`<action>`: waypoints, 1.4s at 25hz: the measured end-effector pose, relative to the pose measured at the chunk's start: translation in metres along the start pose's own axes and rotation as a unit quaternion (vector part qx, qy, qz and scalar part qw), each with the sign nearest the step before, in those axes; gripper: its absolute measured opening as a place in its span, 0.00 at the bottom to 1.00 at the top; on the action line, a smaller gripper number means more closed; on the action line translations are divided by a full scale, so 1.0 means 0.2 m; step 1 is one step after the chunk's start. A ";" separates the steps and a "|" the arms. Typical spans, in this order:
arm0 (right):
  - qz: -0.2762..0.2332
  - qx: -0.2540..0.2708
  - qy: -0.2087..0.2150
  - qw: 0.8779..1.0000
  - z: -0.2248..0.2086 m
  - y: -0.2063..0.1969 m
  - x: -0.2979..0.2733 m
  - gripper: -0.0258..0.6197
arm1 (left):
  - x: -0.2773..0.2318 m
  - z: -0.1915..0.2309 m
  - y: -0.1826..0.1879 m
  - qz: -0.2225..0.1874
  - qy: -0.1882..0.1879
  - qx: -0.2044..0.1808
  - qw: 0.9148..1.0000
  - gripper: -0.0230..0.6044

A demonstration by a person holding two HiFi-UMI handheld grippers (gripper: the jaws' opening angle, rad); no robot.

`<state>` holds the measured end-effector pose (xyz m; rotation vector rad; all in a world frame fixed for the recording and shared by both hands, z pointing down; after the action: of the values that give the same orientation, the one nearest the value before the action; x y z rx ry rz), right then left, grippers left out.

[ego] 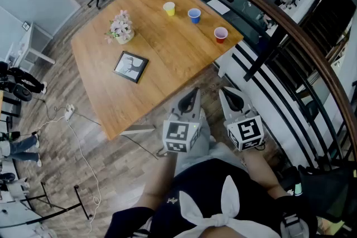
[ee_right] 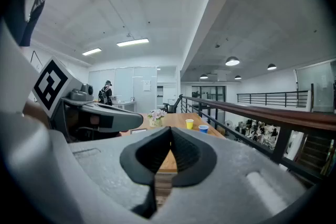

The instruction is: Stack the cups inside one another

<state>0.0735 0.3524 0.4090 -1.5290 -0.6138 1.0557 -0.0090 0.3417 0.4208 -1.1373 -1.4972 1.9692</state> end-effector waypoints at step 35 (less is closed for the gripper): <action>0.040 0.034 -0.037 0.998 -0.69 0.22 -0.86 0.42 | -0.82 0.68 0.32 0.001 0.002 0.026 1.000 0.05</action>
<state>0.1068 0.1305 0.4124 -1.4704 -0.5643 1.1873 -0.0137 0.1194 0.4305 -1.1194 -1.4351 1.9945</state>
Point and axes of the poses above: the fingertips, and each gripper's own axes: x backward along the fingers, z to its left, y out of its top, the point moved 1 cm from there along x, backward along the fingers, and after that the axes turned 7 degrees about z, right-handed, at the moved point
